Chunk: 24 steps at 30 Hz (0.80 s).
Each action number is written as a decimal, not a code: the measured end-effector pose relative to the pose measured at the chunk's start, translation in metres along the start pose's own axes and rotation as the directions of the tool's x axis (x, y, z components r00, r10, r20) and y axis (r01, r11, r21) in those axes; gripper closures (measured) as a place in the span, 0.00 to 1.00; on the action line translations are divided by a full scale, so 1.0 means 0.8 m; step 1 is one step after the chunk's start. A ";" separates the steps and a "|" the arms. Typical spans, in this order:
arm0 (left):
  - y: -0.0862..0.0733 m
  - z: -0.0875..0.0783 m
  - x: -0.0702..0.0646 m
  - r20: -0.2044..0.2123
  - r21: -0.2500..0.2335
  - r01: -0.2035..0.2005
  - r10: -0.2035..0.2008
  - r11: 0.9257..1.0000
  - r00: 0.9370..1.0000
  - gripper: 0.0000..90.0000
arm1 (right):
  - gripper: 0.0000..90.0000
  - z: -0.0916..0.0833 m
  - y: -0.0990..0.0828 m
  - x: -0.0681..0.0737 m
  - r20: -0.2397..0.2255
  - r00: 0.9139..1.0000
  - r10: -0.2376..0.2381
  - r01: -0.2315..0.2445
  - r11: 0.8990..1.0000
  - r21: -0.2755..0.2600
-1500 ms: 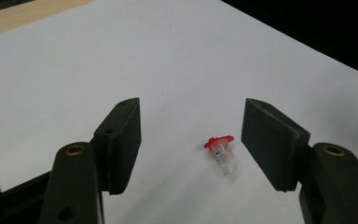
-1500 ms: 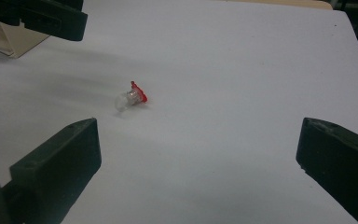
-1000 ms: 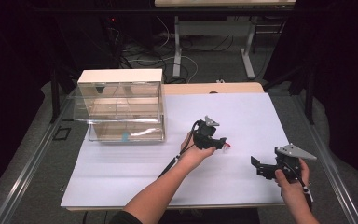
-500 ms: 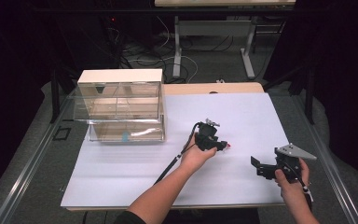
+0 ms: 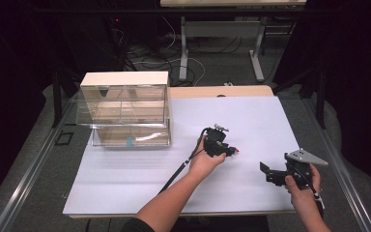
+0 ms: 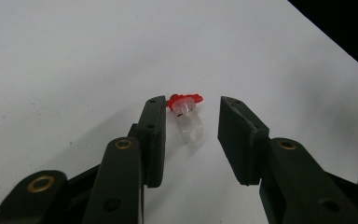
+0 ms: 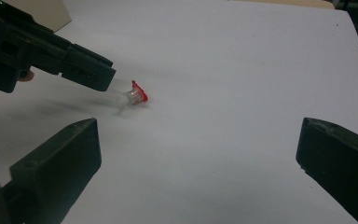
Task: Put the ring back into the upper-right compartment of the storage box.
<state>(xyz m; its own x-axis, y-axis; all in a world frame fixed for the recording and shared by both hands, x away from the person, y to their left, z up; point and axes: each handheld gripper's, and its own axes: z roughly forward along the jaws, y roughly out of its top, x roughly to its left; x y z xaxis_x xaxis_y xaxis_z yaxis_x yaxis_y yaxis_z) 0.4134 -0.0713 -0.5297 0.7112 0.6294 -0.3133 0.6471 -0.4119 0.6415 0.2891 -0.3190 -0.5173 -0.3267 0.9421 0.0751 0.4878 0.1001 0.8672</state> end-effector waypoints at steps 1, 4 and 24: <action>0.000 0.001 -0.001 0.000 -0.005 0.007 -0.007 1.000 1.000 0.71 | 0.00 0.000 0.000 0.000 0.003 1.000 0.002 -0.002 1.000 -0.003; -0.001 0.006 -0.003 0.002 -0.023 0.025 -0.025 0.999 1.000 0.72 | 0.00 0.000 0.000 0.000 0.002 1.000 0.006 -0.006 1.000 -0.005; -0.005 0.030 -0.007 -0.014 0.006 0.047 -0.047 0.999 0.999 0.77 | 0.00 -0.001 0.000 -0.001 -0.005 1.000 0.007 -0.007 1.000 -0.011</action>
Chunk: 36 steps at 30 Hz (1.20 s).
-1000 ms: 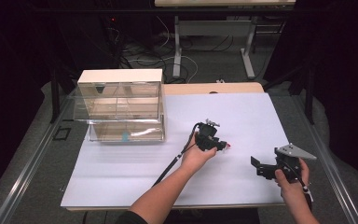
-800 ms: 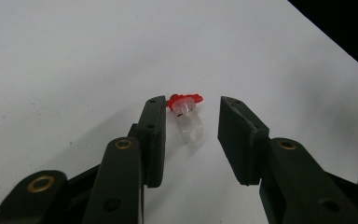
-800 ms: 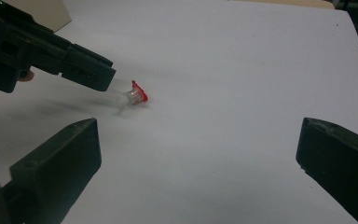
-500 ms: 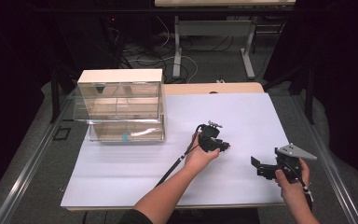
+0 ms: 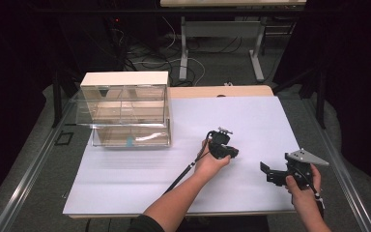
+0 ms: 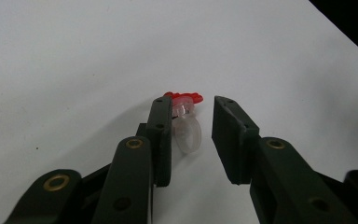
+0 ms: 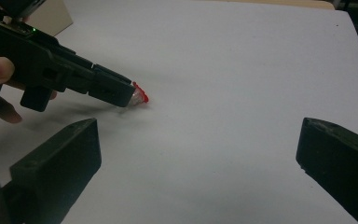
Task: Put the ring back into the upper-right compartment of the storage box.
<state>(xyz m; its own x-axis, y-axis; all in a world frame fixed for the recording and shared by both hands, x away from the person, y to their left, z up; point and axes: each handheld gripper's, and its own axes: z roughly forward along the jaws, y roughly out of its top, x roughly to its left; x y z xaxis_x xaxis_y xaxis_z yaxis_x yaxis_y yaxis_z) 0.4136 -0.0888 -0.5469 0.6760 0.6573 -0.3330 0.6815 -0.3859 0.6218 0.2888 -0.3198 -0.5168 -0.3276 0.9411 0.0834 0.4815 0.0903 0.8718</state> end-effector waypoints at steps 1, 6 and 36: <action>0.000 0.001 0.000 -0.005 -0.001 0.001 -0.001 1.000 1.000 0.77 | 0.00 0.000 0.000 0.000 0.000 1.000 0.001 -0.001 1.000 0.001; -0.002 0.002 0.001 -0.023 0.013 0.005 -0.005 1.000 1.000 0.82 | 0.00 0.000 0.000 0.000 -0.002 1.000 0.000 0.000 1.000 0.000; -0.005 -0.011 0.011 -0.022 -0.023 0.071 -0.071 0.997 0.997 0.94 | 0.00 0.001 0.000 0.000 -0.004 1.000 -0.003 0.003 1.000 0.004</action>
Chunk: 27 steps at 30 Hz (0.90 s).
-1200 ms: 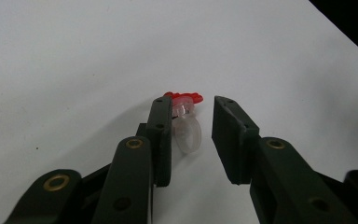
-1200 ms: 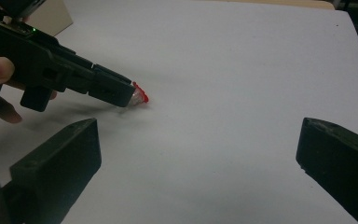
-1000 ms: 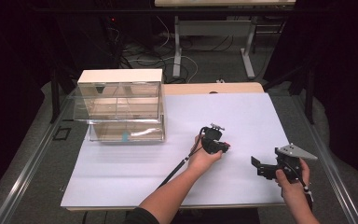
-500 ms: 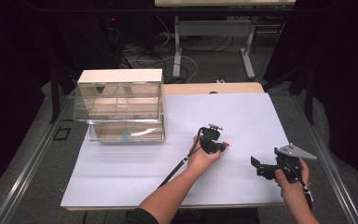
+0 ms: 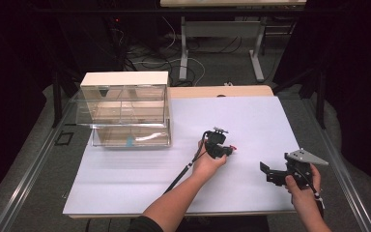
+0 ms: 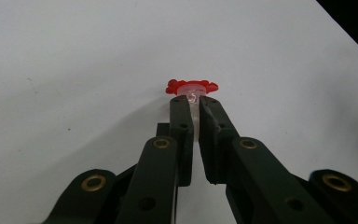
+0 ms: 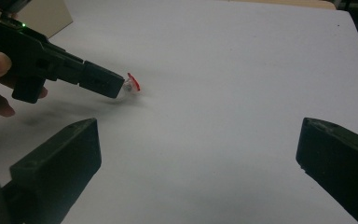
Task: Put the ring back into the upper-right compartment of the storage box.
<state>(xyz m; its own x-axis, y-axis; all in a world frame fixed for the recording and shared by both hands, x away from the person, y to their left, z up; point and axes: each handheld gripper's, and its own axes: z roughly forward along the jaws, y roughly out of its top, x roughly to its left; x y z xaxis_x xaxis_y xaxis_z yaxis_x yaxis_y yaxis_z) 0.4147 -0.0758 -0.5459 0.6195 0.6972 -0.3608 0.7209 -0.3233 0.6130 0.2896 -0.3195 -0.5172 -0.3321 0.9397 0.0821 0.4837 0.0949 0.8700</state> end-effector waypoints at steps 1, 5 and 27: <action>0.000 -0.002 0.002 0.001 0.002 0.002 -0.002 1.000 1.000 0.94 | 0.00 0.000 0.000 0.000 0.000 1.000 0.002 -0.002 1.000 0.001; 0.000 -0.008 0.009 -0.002 -0.009 0.015 -0.015 1.000 1.000 0.94 | 0.00 0.001 0.000 0.000 0.004 1.000 -0.003 0.003 1.000 -0.002; 0.002 -0.046 0.026 -0.034 -0.103 0.027 -0.031 0.994 0.999 0.94 | 0.00 0.004 -0.001 0.001 0.012 1.000 -0.003 0.003 1.000 -0.022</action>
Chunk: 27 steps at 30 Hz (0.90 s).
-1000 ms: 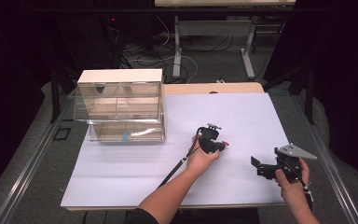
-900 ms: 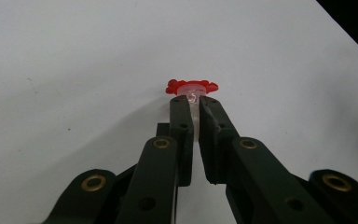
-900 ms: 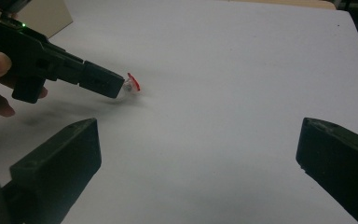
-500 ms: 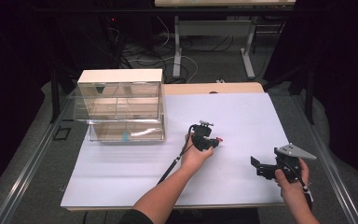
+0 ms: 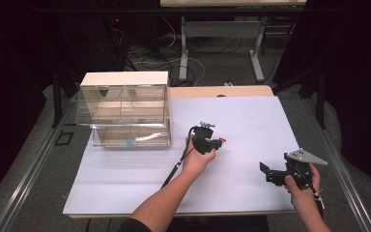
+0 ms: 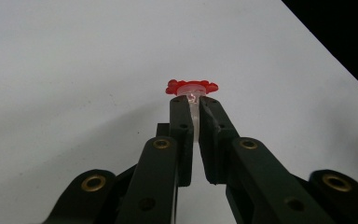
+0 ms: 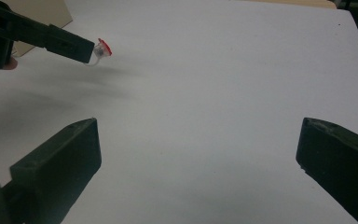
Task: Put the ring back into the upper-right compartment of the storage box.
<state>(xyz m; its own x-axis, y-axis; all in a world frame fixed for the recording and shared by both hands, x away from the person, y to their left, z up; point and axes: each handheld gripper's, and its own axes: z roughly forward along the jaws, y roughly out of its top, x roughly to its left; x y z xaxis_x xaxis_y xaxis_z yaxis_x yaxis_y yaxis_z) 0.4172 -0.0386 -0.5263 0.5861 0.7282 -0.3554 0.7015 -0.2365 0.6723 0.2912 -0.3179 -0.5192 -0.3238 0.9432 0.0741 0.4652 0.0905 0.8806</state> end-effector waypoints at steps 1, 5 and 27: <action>0.001 -0.003 0.001 0.004 0.001 -0.002 0.002 1.000 1.000 0.94 | 0.00 0.000 0.000 0.000 0.001 1.000 0.000 0.000 1.000 0.000; 0.003 -0.013 0.001 0.010 -0.022 -0.003 0.003 1.000 1.000 0.94 | 0.00 -0.001 0.000 0.000 -0.001 1.000 -0.003 0.003 1.000 0.011; 0.010 -0.072 0.003 0.028 -0.145 -0.028 0.032 0.989 0.999 0.94 | 0.00 -0.002 0.000 0.000 -0.008 1.000 0.000 0.000 1.000 0.022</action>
<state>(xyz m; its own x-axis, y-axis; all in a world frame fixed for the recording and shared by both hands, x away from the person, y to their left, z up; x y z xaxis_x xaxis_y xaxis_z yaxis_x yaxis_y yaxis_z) 0.4010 -0.0016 -0.4849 0.6192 0.7021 -0.3516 0.6187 -0.1606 0.7690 0.2903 -0.3182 -0.5183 -0.3305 0.9406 0.0778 0.4829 0.0977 0.8702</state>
